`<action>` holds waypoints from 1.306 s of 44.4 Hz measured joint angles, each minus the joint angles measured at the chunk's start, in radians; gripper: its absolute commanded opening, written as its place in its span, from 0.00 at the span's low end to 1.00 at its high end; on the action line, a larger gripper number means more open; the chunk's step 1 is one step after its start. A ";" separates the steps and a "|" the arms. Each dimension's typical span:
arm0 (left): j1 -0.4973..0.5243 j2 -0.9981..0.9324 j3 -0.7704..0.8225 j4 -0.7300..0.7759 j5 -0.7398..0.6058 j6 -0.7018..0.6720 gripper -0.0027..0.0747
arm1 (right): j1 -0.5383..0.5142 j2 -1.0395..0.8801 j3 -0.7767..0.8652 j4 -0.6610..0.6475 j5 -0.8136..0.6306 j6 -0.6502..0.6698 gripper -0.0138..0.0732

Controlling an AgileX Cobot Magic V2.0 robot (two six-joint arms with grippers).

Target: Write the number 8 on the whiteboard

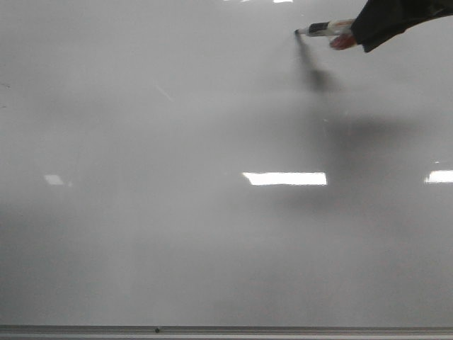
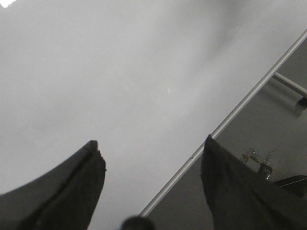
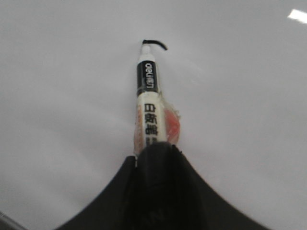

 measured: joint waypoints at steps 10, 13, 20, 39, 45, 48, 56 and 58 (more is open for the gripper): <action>0.000 0.000 0.000 0.000 0.000 0.000 0.59 | -0.042 -0.006 -0.002 0.006 0.110 -0.009 0.09; 0.000 0.000 0.000 0.000 0.000 0.000 0.59 | -0.057 -0.017 0.012 0.006 0.116 -0.009 0.09; 0.000 0.000 0.000 0.000 0.000 0.000 0.59 | -0.060 -0.025 0.074 0.006 0.116 -0.009 0.09; 0.000 0.000 0.000 0.000 -0.004 -0.002 0.59 | 0.012 0.003 0.097 0.006 0.017 -0.006 0.09; 0.000 0.000 0.000 0.000 -0.006 -0.002 0.59 | -0.036 -0.003 0.065 0.006 0.017 -0.008 0.09; 0.000 0.000 0.000 0.000 -0.006 -0.002 0.59 | -0.048 -0.003 0.048 0.006 0.017 -0.008 0.09; 0.000 0.000 0.000 0.000 -0.006 -0.002 0.59 | -0.048 -0.003 0.008 0.006 0.010 -0.008 0.09; 0.000 0.000 0.000 0.000 -0.006 -0.002 0.59 | -0.048 -0.003 0.001 0.006 0.010 -0.005 0.09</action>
